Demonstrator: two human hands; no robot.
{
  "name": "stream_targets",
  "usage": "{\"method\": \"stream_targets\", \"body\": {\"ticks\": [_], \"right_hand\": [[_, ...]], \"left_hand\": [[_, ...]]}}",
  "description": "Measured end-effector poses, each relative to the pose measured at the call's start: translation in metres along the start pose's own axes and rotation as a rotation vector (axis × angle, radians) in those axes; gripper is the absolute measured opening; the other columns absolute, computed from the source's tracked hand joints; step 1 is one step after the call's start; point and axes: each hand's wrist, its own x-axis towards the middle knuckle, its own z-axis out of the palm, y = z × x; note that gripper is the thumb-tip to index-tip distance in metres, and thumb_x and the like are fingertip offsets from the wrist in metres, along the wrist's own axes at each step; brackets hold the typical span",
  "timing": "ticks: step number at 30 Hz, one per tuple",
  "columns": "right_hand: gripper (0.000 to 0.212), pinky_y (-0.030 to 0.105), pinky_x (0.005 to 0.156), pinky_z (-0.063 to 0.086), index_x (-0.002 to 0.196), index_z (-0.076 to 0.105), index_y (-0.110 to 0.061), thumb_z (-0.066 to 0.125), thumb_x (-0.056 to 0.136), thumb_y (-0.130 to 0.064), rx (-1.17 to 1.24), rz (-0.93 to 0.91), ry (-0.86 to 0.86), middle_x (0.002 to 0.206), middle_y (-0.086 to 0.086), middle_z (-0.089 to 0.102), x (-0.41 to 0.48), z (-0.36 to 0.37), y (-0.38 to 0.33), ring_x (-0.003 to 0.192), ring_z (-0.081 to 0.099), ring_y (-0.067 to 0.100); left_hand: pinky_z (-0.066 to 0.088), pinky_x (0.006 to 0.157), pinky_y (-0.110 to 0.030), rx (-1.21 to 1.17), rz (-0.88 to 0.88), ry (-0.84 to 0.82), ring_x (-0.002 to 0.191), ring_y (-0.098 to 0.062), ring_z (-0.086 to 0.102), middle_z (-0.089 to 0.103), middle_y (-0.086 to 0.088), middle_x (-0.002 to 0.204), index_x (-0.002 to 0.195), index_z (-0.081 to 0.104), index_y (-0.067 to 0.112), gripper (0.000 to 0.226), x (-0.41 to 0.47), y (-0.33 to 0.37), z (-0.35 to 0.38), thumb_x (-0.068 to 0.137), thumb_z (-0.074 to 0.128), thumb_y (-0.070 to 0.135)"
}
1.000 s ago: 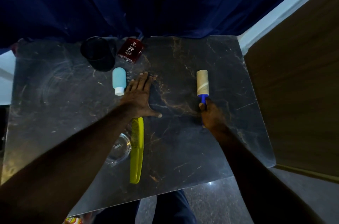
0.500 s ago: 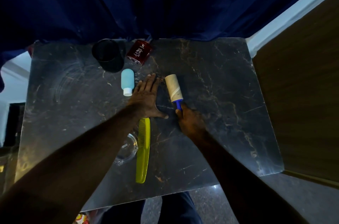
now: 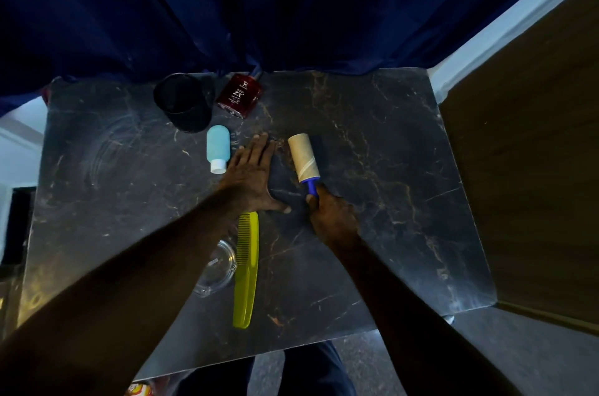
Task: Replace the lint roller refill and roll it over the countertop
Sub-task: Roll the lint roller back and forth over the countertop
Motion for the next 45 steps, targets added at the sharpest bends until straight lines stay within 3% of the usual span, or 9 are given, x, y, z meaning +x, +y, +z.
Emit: {"method": "stream_targets", "body": {"ticks": [3, 12, 22, 29, 37, 45], "right_hand": [[0.049, 0.046, 0.099, 0.043, 0.146, 0.039, -0.021, 0.033, 0.104, -0.046, 0.001, 0.091, -0.034, 0.129, 0.017, 0.06, 0.008, -0.015, 0.018, 0.119, 0.058, 0.033], [0.049, 0.045, 0.105, 0.04, 0.148, 0.043, -0.022, 0.038, 0.104, -0.043, 0.131, 0.258, 0.097, 0.138, 0.02, 0.056, 0.021, -0.047, 0.09, 0.124, 0.054, 0.04], [0.04, 0.037, 0.092, 0.04, 0.132, 0.055, -0.014, 0.042, 0.104, -0.04, 0.324, 0.411, 0.186, 0.126, 0.022, 0.062, 0.018, -0.065, 0.14, 0.116, 0.058, 0.038], [0.047, 0.047, 0.103, 0.044, 0.137, 0.052, -0.012, 0.039, 0.104, -0.043, 0.399, 0.525, 0.194, 0.129, 0.02, 0.06, 0.013, -0.07, 0.158, 0.117, 0.057, 0.038], [0.038, 0.056, 0.094, 0.052, 0.127, 0.054, -0.017, 0.045, 0.102, -0.044, 0.506, 0.591, 0.243, 0.121, 0.019, 0.061, 0.002, -0.074, 0.179, 0.106, 0.062, 0.039], [0.038, 0.056, 0.103, 0.045, 0.131, 0.055, -0.01, 0.047, 0.103, -0.034, 0.538, 0.49, 0.205, 0.126, 0.023, 0.061, 0.018, -0.071, 0.153, 0.115, 0.059, 0.041]], "left_hand": [[-0.009, 0.123, -0.042, 0.004, 0.002, 0.007, 0.16, -0.025, -0.017, -0.022, -0.002, 0.173, 0.164, -0.013, 0.025, 0.157, 0.001, 0.0, 0.001, 0.051, 0.072, 0.092], [-0.005, 0.128, -0.043, 0.017, 0.015, 0.01, 0.16, -0.024, -0.018, -0.023, -0.001, 0.173, 0.163, -0.017, 0.025, 0.158, -0.001, 0.0, 0.0, 0.051, 0.068, 0.096], [0.003, 0.13, -0.047, 0.022, 0.021, 0.037, 0.162, -0.025, -0.009, -0.016, 0.0, 0.174, 0.164, -0.013, 0.025, 0.159, -0.001, 0.001, -0.001, 0.046, 0.065, 0.098], [0.009, 0.13, -0.049, 0.042, 0.018, 0.081, 0.162, -0.029, 0.001, -0.007, -0.004, 0.175, 0.166, -0.006, 0.02, 0.161, -0.004, 0.007, -0.003, 0.047, 0.073, 0.093], [0.008, 0.13, -0.049, 0.042, 0.02, 0.078, 0.162, -0.028, 0.0, -0.008, -0.004, 0.175, 0.166, -0.007, 0.02, 0.161, -0.002, 0.004, -0.001, 0.046, 0.07, 0.096], [0.005, 0.129, -0.048, 0.037, 0.027, 0.074, 0.162, -0.026, -0.004, -0.01, -0.003, 0.175, 0.165, -0.009, 0.021, 0.163, 0.0, 0.0, 0.004, 0.043, 0.062, 0.102]]}}
